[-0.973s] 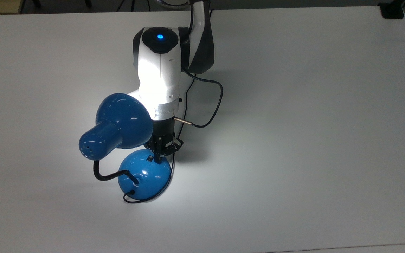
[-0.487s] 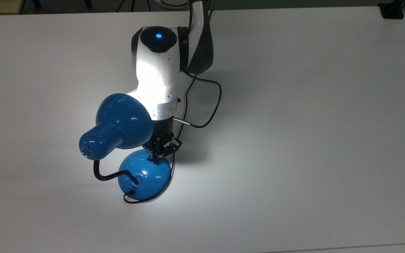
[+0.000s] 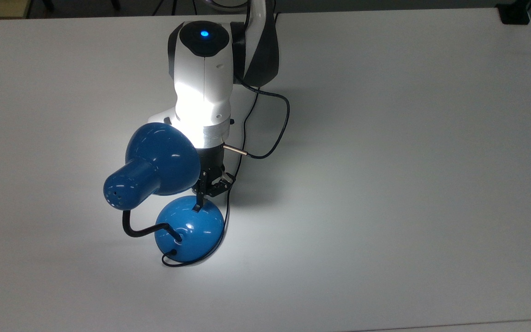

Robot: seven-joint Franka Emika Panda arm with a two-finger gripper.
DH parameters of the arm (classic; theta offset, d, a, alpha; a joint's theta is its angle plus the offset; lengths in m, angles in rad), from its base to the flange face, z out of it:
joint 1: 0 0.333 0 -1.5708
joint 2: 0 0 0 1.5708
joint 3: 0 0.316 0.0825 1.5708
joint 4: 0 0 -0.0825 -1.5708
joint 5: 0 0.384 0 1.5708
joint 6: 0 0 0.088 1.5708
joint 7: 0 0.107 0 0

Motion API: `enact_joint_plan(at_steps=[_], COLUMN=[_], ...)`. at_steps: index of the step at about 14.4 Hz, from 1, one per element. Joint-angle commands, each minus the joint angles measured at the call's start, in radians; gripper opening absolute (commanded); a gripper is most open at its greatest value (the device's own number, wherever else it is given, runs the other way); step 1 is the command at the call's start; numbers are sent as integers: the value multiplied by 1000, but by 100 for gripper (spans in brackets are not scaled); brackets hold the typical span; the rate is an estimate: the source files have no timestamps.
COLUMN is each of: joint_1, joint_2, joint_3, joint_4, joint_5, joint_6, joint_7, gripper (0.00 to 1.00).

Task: Turn off the lamp
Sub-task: 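Press the switch on the lamp base with the gripper fingertips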

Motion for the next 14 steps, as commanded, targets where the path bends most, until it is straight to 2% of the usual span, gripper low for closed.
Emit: enact_joint_plan(at_steps=[1, 12, 14], joint_1=[8, 10, 8], joint_2=[-36, -4, 11], joint_3=[-12, -14, -12], joint_4=[-56, -47, -21], joint_5=[-17, -13, -6], joint_6=[-26, -13, -7], joint_7=[-18, -11, -6], gripper=[0, 0, 0])
